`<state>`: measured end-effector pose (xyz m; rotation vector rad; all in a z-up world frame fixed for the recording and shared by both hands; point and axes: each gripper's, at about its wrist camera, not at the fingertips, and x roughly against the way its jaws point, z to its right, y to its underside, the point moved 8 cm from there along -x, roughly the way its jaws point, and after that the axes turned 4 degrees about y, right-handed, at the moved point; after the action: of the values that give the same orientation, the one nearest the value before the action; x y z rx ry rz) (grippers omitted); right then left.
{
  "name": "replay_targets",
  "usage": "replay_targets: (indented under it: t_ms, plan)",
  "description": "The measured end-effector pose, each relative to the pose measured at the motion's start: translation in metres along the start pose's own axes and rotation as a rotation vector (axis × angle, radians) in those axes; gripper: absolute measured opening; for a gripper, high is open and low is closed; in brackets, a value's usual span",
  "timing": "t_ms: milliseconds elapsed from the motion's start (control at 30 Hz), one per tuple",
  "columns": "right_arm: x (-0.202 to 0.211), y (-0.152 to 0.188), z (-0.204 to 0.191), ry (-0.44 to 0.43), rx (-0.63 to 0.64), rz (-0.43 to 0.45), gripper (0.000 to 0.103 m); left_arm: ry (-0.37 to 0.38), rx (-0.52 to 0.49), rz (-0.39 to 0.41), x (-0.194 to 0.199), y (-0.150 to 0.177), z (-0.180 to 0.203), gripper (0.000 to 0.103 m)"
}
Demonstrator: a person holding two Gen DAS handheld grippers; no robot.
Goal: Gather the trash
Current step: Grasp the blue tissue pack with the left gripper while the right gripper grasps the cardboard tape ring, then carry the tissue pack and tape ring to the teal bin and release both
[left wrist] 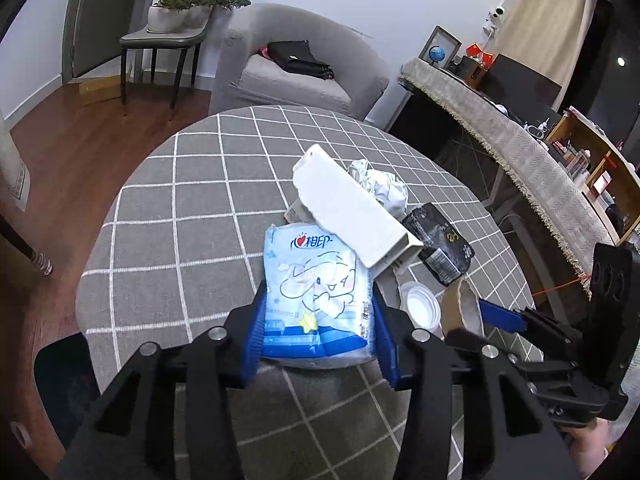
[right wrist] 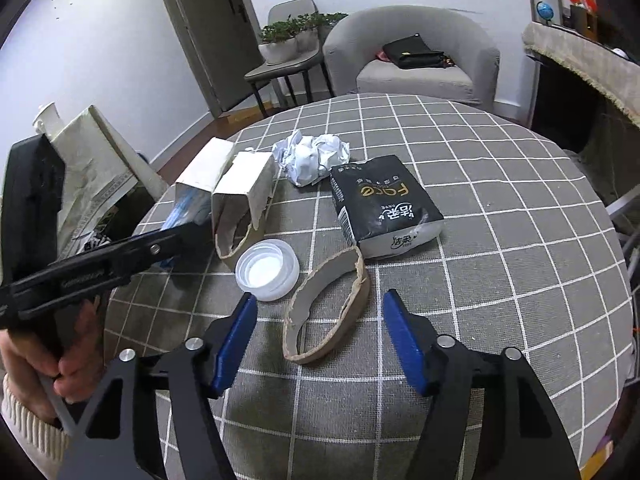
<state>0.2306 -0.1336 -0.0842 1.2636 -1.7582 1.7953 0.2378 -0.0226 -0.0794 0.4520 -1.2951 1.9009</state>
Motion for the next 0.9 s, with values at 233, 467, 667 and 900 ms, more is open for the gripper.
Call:
replay_targets:
  t_ms: [233,467,667,900]
  plan:
    - [-0.003,0.001,-0.003,0.093,0.030,0.001,0.048,0.001,-0.009,0.000,0.015,0.007,-0.004,0.049]
    - [0.000,0.003,0.002,0.123,0.004,0.005,0.034,0.016,0.010,0.004,0.031,0.015,-0.010,0.049]
    - [0.019,-0.002,0.000,0.092,-0.055,0.069,0.030,0.015,0.014,-0.005,0.040,0.025,-0.010,0.049]
    - [0.022,-0.006,-0.032,0.040,-0.035,0.083,0.030,-0.009,0.011,-0.012,0.054,0.036,-0.018,0.049]
